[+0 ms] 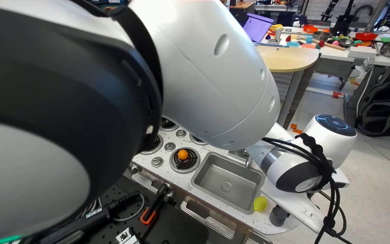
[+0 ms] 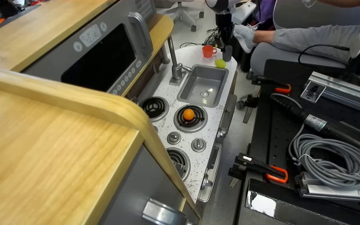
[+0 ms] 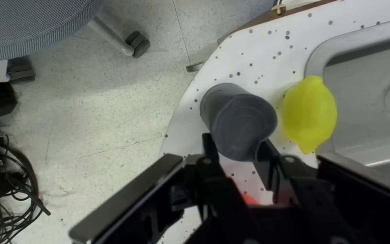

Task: Remove the grey cup from the orange cup.

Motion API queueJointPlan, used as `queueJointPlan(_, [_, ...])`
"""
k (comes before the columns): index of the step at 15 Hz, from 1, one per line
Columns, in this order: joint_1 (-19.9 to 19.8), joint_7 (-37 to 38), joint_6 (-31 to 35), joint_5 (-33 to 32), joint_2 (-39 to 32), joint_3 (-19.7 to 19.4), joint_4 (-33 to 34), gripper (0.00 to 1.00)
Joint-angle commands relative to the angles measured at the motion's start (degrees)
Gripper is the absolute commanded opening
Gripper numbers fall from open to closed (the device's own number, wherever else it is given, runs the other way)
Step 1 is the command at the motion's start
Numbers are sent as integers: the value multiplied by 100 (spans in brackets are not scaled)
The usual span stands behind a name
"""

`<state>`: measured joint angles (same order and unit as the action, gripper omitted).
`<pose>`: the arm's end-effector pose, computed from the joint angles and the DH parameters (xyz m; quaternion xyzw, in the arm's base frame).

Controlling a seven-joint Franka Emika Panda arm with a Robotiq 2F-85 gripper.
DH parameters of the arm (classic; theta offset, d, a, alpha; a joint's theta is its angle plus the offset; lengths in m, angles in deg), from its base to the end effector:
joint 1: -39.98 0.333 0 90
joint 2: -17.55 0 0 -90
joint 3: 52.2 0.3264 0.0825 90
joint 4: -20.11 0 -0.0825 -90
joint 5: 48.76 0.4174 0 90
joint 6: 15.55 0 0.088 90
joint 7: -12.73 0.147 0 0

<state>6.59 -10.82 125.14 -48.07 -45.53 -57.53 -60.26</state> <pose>0.5703 -0.4481 -0.0275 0.9927 -0.1123 -0.0387 0.0214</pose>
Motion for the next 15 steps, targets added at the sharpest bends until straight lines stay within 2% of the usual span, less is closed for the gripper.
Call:
queueJointPlan(1, [-22, 41, 126, 67, -26, 90, -57, 59])
queueJointPlan(6, [54, 134, 488, -73, 312, -121, -414, 95])
queueJointPlan(7, [17, 82, 589, -64, 445, -112, -534, 99])
queueJointPlan(10, [-37, -62, 902, -41, 1156, -168, -1259, 100])
queueJointPlan(15, [-118, -427, 711, -165, 2294, -190, -2220, 100])
